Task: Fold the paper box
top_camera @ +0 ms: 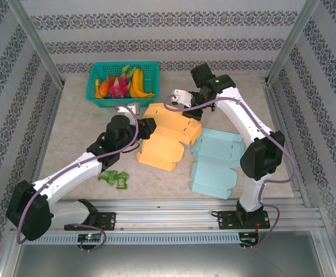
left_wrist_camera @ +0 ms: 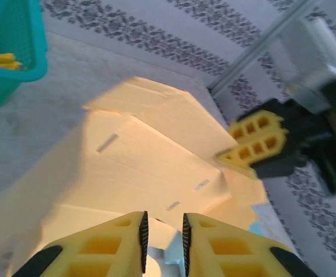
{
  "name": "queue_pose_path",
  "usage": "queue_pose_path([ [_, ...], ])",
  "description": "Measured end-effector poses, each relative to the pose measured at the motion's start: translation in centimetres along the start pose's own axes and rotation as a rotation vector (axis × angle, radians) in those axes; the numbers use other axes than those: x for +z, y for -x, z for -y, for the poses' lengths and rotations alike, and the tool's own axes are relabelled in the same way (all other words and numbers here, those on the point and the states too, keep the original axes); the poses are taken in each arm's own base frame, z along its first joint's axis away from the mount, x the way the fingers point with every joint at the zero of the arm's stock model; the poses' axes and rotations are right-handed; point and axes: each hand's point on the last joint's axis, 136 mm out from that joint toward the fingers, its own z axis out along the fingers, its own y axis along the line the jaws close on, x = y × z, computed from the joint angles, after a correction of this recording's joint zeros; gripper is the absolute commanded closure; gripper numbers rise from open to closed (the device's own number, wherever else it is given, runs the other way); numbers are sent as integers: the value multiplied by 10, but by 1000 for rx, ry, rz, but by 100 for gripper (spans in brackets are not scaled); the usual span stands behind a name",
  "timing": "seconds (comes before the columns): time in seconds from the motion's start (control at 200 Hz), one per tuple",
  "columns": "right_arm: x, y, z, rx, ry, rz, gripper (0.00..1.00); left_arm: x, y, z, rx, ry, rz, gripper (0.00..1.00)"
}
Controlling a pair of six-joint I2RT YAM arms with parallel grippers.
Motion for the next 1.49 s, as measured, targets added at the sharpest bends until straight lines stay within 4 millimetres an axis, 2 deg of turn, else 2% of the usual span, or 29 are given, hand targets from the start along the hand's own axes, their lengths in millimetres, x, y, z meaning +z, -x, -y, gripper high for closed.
queue_pose_path([
  [0.28,3,-5,-17,-21,59,32,100,10,15,-40,-55,134,41,79],
  [0.455,6,-7,-30,-79,85,69,100,18,14,-67,-109,194,31,79],
  [0.55,5,-8,-33,-100,77,78,100,20,13,-71,-119,198,23,78],
  [0.799,8,-2,-22,-138,-12,43,100,23,3,-54,-120,110,-41,77],
  [1.029,9,-9,-14,-110,-52,-5,100,25,11,-27,-84,34,-46,77],
  [1.159,8,-3,-12,-105,-69,-10,100,31,8,-16,-69,12,-62,78],
  [1.279,8,3,-16,-109,-71,-7,100,42,-2,-12,-65,7,-95,78],
  [1.494,14,-2,-13,-88,-72,-31,100,47,-11,-18,-64,30,-116,79],
])
